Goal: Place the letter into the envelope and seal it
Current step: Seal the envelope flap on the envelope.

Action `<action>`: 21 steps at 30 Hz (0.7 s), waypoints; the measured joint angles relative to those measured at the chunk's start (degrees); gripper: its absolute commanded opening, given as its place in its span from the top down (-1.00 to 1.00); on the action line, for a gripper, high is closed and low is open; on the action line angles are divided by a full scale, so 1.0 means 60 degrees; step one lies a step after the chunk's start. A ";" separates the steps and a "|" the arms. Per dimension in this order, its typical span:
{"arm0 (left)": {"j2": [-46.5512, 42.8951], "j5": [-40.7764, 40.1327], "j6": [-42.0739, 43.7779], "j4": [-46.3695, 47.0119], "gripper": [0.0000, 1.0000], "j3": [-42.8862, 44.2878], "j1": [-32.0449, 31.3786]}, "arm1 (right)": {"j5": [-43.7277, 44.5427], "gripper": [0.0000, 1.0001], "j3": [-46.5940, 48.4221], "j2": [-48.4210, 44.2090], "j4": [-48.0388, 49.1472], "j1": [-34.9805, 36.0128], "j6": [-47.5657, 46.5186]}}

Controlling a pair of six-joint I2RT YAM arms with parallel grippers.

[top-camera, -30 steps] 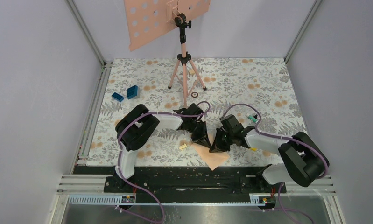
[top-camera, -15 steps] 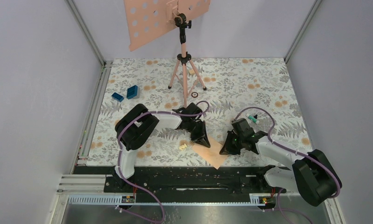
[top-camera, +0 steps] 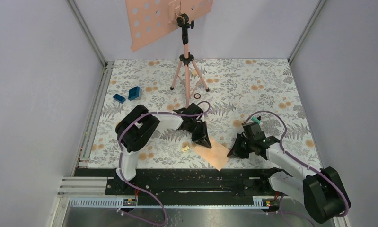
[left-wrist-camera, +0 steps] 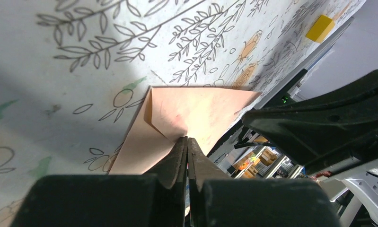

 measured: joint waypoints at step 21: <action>-0.0353 -0.0590 0.1009 -0.1625 1.00 0.0754 -0.0969 | -0.0790 1.00 0.0710 0.2641 0.2226 -0.0018 0.0688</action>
